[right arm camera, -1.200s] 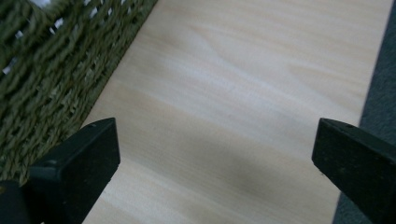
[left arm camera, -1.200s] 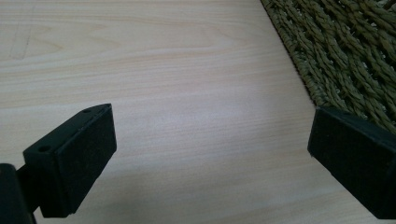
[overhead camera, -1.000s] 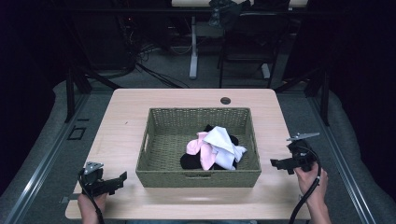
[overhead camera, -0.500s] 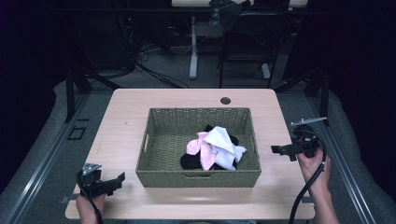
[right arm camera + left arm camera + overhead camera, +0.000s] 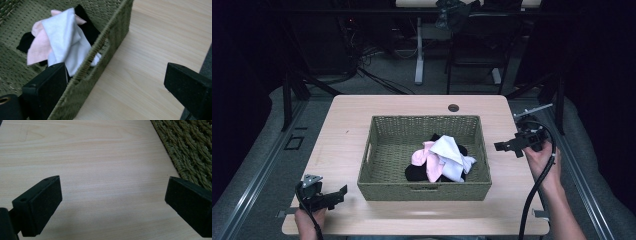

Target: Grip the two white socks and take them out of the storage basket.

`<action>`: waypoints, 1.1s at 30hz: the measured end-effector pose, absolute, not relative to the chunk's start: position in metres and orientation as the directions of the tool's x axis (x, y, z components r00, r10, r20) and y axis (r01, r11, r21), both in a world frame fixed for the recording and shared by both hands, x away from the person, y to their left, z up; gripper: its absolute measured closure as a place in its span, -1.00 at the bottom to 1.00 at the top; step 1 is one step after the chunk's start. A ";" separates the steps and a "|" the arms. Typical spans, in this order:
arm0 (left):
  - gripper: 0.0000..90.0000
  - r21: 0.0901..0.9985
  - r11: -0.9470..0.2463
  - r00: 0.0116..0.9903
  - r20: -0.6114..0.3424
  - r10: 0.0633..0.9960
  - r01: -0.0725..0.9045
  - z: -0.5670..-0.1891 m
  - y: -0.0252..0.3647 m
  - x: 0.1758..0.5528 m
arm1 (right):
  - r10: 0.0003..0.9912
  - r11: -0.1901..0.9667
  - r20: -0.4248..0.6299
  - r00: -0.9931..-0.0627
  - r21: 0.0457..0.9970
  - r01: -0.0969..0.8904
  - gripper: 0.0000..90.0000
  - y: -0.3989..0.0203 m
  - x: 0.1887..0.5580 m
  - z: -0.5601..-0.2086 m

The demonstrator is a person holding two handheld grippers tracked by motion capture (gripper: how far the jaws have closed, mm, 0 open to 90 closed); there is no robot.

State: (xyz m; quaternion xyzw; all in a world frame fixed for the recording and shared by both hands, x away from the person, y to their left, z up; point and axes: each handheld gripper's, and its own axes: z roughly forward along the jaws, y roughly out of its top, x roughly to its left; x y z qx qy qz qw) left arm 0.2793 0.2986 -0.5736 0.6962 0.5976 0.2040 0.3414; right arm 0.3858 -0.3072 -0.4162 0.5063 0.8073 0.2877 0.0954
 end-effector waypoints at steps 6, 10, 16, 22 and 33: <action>-0.97 0.717 -0.031 0.187 -0.139 0.972 0.697 -0.574 0.304 0.278 | 0.848 0.357 0.148 -0.509 0.550 0.755 -0.91 -0.283 0.399 -0.407; -0.99 0.724 -0.041 0.209 -0.144 0.967 0.689 -0.573 0.301 0.279 | 0.834 0.384 0.146 -0.531 0.538 0.751 -0.91 -0.263 0.408 -0.403; -0.99 0.721 -0.044 0.213 -0.145 0.966 0.692 -0.573 0.302 0.279 | 0.804 0.427 0.148 -0.576 0.530 0.733 -0.91 -0.232 0.416 -0.399; -0.99 0.727 -0.041 0.223 -0.156 0.962 0.686 -0.573 0.301 0.279 | 0.775 0.471 0.166 -0.610 0.492 0.732 -0.91 -0.201 0.428 -0.406; -0.99 0.726 -0.046 0.228 -0.154 0.961 0.686 -0.573 0.301 0.279 | 0.772 0.504 0.175 -0.611 0.416 0.757 -0.82 -0.172 0.447 -0.435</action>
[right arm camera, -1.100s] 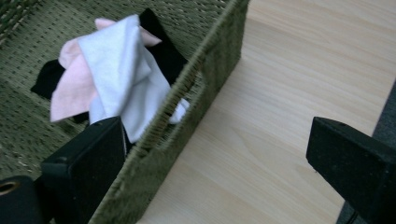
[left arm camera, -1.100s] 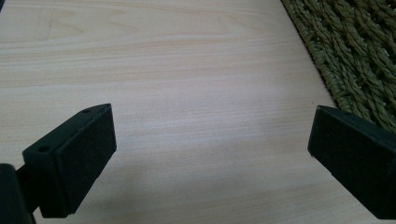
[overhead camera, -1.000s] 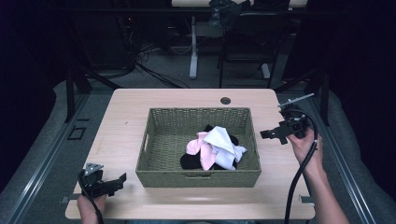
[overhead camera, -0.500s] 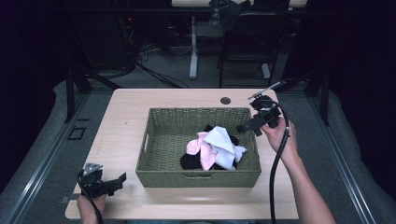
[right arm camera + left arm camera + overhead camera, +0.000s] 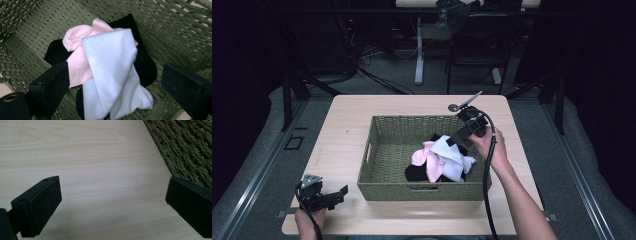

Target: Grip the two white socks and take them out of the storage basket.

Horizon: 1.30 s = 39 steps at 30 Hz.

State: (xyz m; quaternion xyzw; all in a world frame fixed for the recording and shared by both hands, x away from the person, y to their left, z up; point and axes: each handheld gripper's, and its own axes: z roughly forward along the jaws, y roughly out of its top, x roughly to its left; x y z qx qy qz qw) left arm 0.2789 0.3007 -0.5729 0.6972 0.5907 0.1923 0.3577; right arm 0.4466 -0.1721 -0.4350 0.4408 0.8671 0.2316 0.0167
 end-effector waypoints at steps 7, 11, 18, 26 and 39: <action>-0.99 0.728 -0.047 0.231 -0.155 0.960 0.684 -0.573 0.301 0.279 | 0.781 0.517 0.167 -0.601 0.366 0.774 -0.69 -0.158 0.452 -0.448; -0.99 0.732 -0.044 0.232 -0.158 0.960 0.680 -0.573 0.300 0.279 | 0.793 0.533 0.129 -0.596 0.327 0.780 -0.61 -0.151 0.454 -0.457; -0.99 0.732 -0.046 0.233 -0.155 0.960 0.680 -0.573 0.300 0.279 | 0.797 0.545 0.110 -0.594 0.292 0.786 -0.54 -0.145 0.455 -0.468; -0.98 0.732 -0.045 0.232 -0.156 0.960 0.680 -0.572 0.300 0.279 | 0.804 0.557 0.092 -0.588 0.235 0.797 -0.16 -0.141 0.458 -0.481; -0.98 0.727 -0.048 0.234 -0.157 0.960 0.685 -0.572 0.301 0.279 | 0.806 0.560 0.086 -0.586 0.209 0.801 0.83 -0.144 0.457 -0.478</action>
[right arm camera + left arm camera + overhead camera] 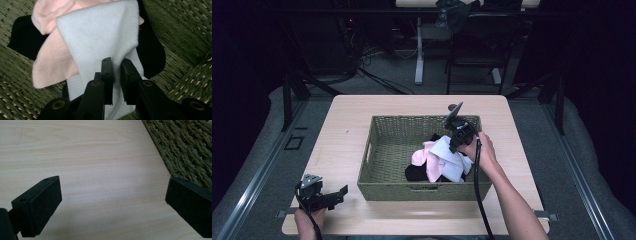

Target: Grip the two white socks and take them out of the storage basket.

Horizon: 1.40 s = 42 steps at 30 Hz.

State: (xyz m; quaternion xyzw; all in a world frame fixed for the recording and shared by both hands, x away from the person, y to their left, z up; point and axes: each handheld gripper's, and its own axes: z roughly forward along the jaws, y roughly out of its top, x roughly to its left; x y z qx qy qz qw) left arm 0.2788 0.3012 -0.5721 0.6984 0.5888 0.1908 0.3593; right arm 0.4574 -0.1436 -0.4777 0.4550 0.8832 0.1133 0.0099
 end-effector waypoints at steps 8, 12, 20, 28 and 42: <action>-0.98 0.732 -0.046 0.232 -0.156 0.960 0.680 -0.572 0.301 0.279 | 0.806 0.553 0.081 -0.586 0.250 0.795 0.90 -0.147 0.453 -0.455; -0.98 0.731 -0.045 0.233 -0.158 0.960 0.681 -0.573 0.300 0.279 | 0.794 0.568 0.082 -0.602 0.251 0.784 0.91 -0.150 0.453 -0.440; -0.98 0.730 -0.045 0.233 -0.158 0.959 0.681 -0.573 0.300 0.279 | 0.795 0.564 0.072 -0.602 0.273 0.779 0.91 -0.152 0.452 -0.420; -0.98 0.731 -0.045 0.235 -0.160 0.959 0.681 -0.573 0.300 0.279 | 0.793 0.568 0.061 -0.606 0.288 0.771 0.92 -0.153 0.451 -0.402; -0.98 0.733 -0.040 0.230 -0.161 0.960 0.679 -0.573 0.301 0.278 | 0.793 0.572 0.032 -0.609 0.304 0.761 0.92 -0.151 0.449 -0.371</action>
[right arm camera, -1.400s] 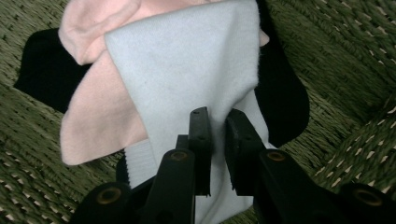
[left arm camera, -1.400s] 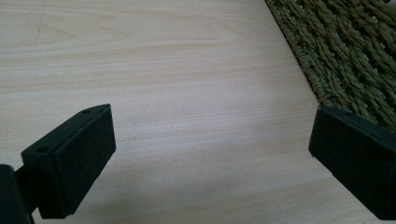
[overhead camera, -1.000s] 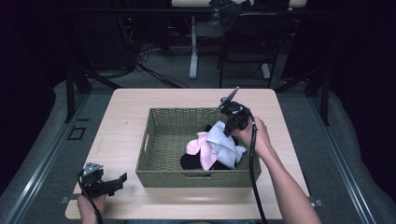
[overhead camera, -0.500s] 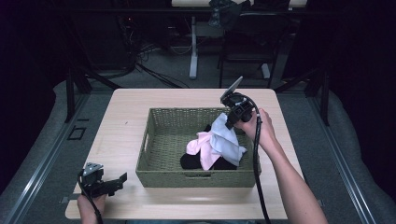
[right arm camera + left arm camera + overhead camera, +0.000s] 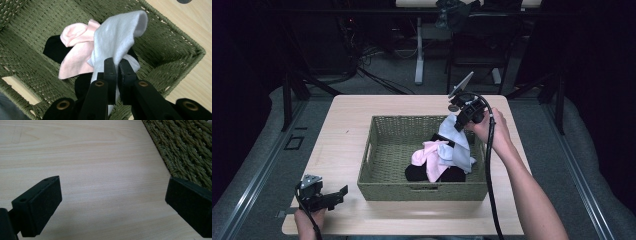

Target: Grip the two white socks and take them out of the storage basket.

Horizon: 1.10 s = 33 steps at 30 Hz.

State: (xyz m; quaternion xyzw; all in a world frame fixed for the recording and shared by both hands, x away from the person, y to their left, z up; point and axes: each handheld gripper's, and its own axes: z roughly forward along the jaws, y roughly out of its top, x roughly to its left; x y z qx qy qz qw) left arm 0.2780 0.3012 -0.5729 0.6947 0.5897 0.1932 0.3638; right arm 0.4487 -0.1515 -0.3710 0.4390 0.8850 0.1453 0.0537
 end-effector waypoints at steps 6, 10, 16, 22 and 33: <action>-0.98 0.725 -0.049 0.235 -0.158 0.959 0.687 -0.573 0.301 0.279 | 0.792 0.572 0.028 -0.609 0.312 0.758 0.92 -0.152 0.450 -0.361; -0.98 0.730 -0.037 0.228 -0.164 0.960 0.682 -0.574 0.301 0.278 | 0.793 0.570 0.024 -0.609 0.323 0.755 0.92 -0.153 0.447 -0.353; -0.98 0.730 -0.042 0.231 -0.161 0.959 0.683 -0.574 0.301 0.278 | 0.797 0.566 0.015 -0.604 0.331 0.755 0.92 -0.155 0.448 -0.344; -0.98 0.723 -0.049 0.235 -0.160 0.959 0.689 -0.573 0.301 0.279 | 0.799 0.565 0.009 -0.601 0.332 0.756 0.92 -0.156 0.449 -0.338; -0.98 0.728 -0.048 0.236 -0.159 0.959 0.684 -0.574 0.299 0.280 | 0.802 0.561 -0.005 -0.597 0.345 0.752 0.92 -0.155 0.452 -0.324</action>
